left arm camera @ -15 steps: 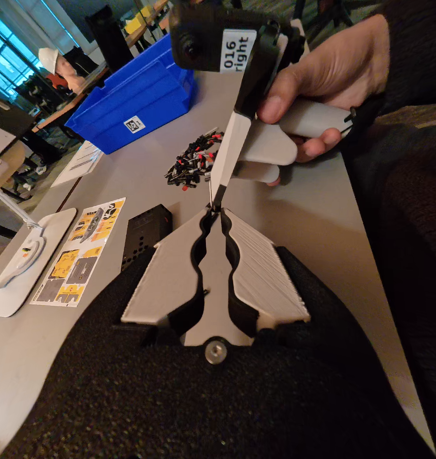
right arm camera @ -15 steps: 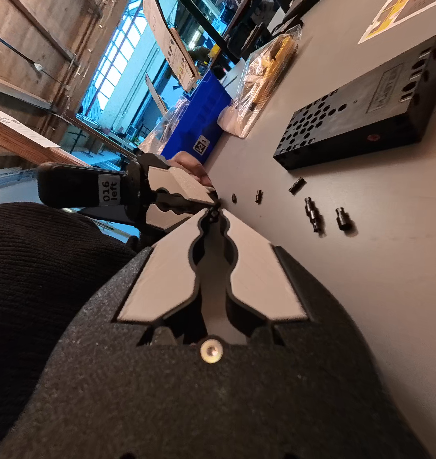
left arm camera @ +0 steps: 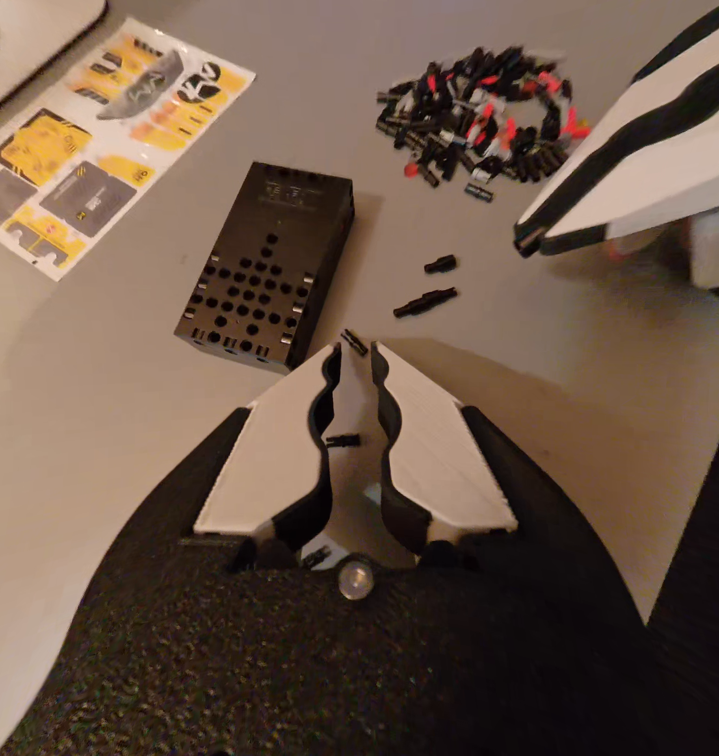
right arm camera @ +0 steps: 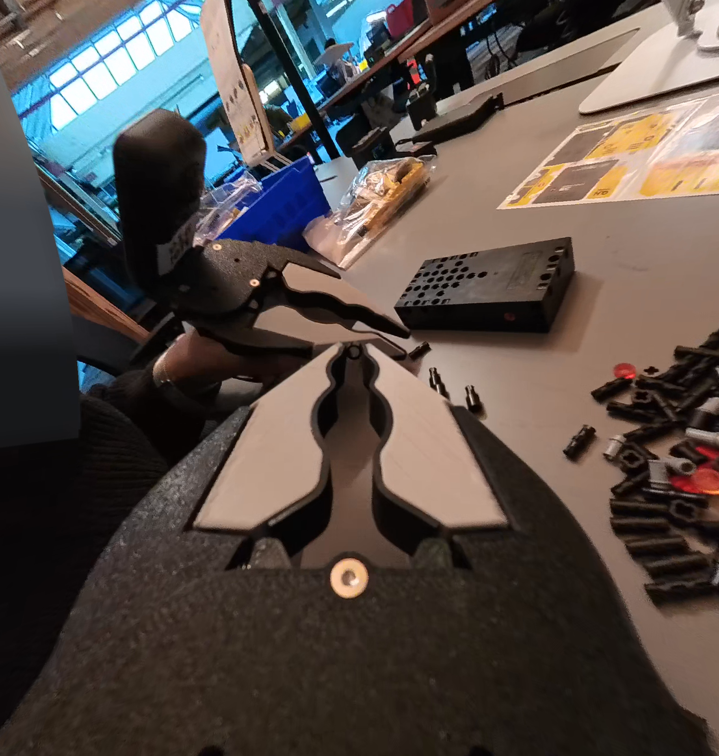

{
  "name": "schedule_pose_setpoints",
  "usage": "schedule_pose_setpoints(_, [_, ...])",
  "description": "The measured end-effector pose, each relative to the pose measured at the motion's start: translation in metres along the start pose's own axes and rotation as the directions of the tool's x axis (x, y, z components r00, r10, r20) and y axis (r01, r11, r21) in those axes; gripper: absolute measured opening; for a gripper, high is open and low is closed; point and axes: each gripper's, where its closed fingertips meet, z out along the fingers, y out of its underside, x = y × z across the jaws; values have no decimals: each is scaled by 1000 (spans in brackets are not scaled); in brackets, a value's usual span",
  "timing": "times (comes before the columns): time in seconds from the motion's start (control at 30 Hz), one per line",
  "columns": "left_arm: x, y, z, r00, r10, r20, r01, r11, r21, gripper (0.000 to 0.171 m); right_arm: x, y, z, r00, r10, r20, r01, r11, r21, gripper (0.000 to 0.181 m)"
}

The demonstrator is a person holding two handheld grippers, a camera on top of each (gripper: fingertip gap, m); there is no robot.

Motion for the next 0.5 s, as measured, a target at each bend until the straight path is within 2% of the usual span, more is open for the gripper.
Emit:
schedule_pose_setpoints(0.17, [1,-4,5,999,-2,46,3,999,-36,16,3,-10,-10,998,58,32,-60,995,78,6])
schedule_pose_setpoints(0.27, [-4,3,10,997,-3,81,10,996,-91,17,2,-10,-13,1000,6,4,-6,996,84,6])
schedule_pose_setpoints(0.43, [-3,4,9,997,-22,71,29,995,-94,17,1,-14,-20,1000,-10,1,10,993,115,6])
schedule_pose_setpoints(0.5, [2,4,10,999,4,44,0,995,-96,6,4,-14,-24,1000,0,-3,0,993,115,6])
